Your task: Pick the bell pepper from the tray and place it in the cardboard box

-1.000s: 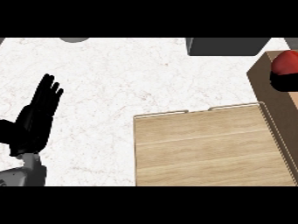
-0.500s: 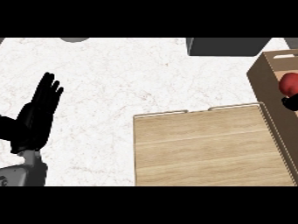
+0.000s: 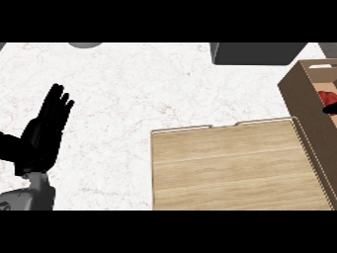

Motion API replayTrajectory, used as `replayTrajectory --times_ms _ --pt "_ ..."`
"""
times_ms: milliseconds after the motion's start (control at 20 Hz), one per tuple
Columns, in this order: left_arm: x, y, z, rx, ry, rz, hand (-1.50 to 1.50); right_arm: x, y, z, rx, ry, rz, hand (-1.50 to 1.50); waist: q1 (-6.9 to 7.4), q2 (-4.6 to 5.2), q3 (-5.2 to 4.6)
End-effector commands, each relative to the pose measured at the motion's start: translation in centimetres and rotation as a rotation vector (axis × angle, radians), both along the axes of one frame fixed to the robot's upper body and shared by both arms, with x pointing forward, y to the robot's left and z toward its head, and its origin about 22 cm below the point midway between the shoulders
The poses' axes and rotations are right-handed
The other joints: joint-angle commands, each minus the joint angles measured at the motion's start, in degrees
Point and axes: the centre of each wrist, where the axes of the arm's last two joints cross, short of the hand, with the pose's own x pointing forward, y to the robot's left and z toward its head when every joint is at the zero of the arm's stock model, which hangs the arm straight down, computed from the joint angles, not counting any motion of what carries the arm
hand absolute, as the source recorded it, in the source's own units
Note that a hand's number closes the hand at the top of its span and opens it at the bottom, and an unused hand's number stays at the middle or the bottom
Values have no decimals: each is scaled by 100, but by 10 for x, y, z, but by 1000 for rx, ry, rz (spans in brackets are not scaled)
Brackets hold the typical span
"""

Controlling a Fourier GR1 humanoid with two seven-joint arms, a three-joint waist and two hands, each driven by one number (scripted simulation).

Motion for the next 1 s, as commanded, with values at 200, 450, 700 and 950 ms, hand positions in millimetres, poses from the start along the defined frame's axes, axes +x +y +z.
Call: replayTrajectory --times_ms 200,450,700,950 --pt "-11 5 -13 -1 8 4 0 -4 -9 14 253 -362 51 -150 -31 39 68" --pt "-10 16 -3 -11 11 33 0 -17 -12 36 586 -522 48 -150 -124 -8 67" --pt "-12 2 15 -2 2 25 0 -50 -67 31 683 -647 39 -150 -75 26 72" --pt "12 -9 -9 1 3 7 0 -70 -70 31 698 -725 25 -150 -88 47 64"
